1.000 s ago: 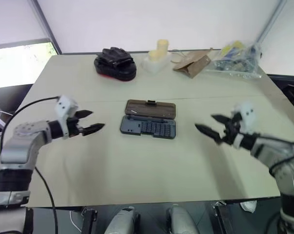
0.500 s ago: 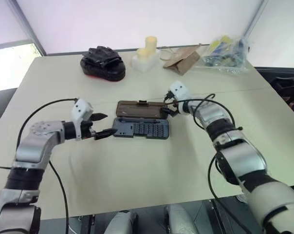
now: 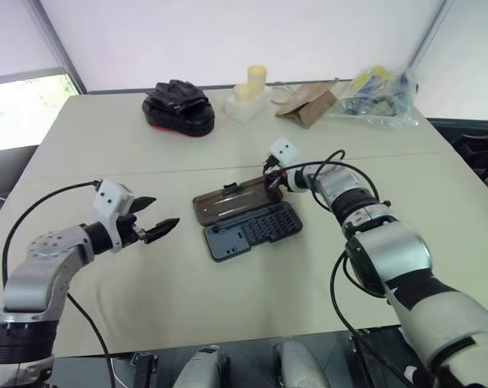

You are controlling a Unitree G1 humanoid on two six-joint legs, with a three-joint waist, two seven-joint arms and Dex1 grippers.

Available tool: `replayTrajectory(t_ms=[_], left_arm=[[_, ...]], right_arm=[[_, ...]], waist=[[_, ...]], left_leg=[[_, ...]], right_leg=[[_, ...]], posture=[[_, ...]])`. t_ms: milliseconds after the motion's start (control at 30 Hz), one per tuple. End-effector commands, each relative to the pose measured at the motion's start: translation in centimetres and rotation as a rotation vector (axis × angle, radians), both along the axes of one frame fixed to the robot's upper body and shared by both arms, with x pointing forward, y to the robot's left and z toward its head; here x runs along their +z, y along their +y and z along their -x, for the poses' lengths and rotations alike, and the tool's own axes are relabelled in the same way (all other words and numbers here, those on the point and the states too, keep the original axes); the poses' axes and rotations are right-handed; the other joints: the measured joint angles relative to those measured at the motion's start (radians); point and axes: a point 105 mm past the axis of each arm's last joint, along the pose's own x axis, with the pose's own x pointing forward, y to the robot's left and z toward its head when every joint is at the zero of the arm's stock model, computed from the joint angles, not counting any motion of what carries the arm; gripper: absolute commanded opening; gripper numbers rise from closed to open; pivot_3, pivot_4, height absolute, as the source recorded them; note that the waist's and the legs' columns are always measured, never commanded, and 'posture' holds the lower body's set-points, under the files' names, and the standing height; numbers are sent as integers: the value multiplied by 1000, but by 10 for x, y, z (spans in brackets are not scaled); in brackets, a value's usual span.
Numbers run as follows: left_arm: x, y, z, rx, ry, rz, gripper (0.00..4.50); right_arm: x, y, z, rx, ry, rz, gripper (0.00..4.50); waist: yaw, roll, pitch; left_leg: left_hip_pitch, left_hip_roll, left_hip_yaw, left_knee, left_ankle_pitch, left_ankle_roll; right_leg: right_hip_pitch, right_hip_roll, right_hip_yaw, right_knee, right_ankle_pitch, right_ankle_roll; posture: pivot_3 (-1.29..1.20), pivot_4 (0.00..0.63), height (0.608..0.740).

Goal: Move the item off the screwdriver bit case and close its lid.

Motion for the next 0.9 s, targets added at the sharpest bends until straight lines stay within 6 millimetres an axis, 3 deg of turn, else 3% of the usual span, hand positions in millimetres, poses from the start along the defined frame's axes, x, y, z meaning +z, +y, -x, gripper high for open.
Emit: replayTrajectory(t_ms=[33, 167, 267, 467, 733, 900], left_arm=[[12, 2, -1, 19, -62, -1, 4500], [10, 5, -3, 40, -67, -11, 4500], [9, 4, -2, 38, -65, -15, 4500], [5, -2, -5, 13, -44, -8, 4500], [6, -15, -13, -63, -30, -10, 4500], [7, -13, -16, -70, -26, -21, 4500]], right_arm=[[-53, -27, 19, -29, 145, 147, 81], [-40, -40, 10, -120, 108, 110, 81], [-21, -57, 4, -289, 137, -70, 81], [-7, -87, 17, -454, 212, -176, 81], [5, -62, 68, -323, 155, -150, 81], [4, -52, 85, -231, 129, -115, 81]], waist=[[1, 0, -1], [10, 0, -1], [22, 0, -1], [57, 0, -1], [59, 1, -1], [32, 1, -1]], left_leg=[[0, 0, 0, 0, 0, 0], [2, 0, -1, 0, 0, 0], [4, -1, -2, 1, 0, 0], [2, -3, -6, 2, 0, 0], [-4, -4, -10, 0, 0, 0], [-4, -2, -5, 0, 0, 0]], right_leg=[[0, 0, 0, 0, 0, 0], [2, 0, 0, 0, 0, 0], [3, 0, 0, -1, 0, 0], [3, -1, 1, -1, 0, 0], [-1, -1, 1, 0, 0, 0], [-2, -1, 1, 0, 0, 0]], posture=[[0, 150, 740], [0, 150, 740], [0, 150, 740], [0, 150, 740], [0, 150, 740], [0, 150, 740]])
